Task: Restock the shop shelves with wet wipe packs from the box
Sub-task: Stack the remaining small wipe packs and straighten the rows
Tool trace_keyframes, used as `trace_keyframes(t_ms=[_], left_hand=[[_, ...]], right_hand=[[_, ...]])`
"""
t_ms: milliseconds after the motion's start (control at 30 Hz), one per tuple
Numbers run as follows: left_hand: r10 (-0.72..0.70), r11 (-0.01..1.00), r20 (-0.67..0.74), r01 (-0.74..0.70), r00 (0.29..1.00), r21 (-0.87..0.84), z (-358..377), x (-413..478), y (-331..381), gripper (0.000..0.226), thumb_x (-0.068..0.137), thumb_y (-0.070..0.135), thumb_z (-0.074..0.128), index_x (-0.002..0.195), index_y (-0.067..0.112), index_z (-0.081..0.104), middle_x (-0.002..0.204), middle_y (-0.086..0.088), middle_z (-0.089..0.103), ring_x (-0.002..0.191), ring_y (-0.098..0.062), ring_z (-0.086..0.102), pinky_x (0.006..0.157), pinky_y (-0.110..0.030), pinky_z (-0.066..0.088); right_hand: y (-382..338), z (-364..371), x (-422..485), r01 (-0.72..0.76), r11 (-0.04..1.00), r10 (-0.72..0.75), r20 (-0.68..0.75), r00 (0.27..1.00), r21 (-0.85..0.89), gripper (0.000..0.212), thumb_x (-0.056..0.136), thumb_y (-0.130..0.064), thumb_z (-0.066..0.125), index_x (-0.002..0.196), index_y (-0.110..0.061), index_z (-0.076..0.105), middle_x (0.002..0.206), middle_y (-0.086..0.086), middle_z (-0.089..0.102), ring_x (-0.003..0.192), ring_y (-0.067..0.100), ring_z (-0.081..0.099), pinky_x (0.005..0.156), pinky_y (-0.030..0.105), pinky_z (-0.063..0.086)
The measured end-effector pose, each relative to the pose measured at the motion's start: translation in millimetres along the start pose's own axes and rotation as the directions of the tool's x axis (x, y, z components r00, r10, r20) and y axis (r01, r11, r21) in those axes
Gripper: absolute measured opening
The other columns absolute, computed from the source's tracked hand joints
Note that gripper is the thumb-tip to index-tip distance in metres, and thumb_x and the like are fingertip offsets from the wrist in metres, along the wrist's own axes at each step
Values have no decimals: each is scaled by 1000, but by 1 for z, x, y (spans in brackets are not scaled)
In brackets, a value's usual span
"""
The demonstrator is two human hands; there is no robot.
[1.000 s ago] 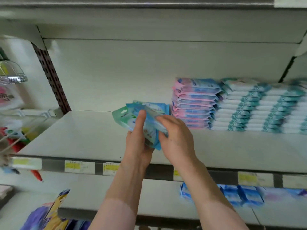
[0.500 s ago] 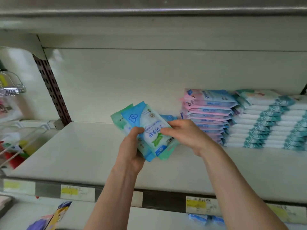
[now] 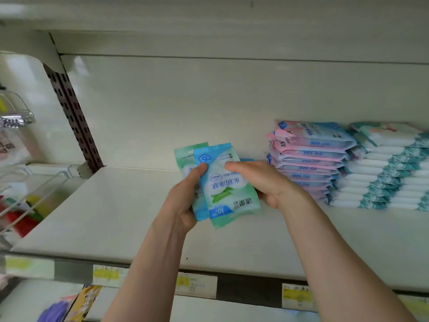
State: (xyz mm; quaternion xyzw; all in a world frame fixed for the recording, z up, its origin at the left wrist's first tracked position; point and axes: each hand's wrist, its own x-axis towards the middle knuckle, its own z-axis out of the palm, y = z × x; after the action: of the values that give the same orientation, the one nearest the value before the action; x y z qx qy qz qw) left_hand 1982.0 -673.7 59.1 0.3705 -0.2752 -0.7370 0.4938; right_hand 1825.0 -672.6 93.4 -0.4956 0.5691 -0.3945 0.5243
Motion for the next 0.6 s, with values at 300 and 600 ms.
trace_keyframes(t_ms=[300,600], left_hand=[[18,900,-146,-80,989,-428,-35,6,8,21,93,27,51,104,16,64,95,-11,73,87,-30,68,77,-44,56],[54,922,-53,-70,997,-380,-4,19,25,24,96,29,49,107,12,62,100,-15,72,94,-33,66,95,-48,48]], right_hand=[[6,9,14,92,890,41,-280,959,447,7,88,-18,65,88,-12,63,75,8,70,58,13,68,50,23,55],[19,14,30,37,867,118,-277,954,497,10,91,-19,63,95,-11,61,85,12,70,71,19,70,56,25,57]])
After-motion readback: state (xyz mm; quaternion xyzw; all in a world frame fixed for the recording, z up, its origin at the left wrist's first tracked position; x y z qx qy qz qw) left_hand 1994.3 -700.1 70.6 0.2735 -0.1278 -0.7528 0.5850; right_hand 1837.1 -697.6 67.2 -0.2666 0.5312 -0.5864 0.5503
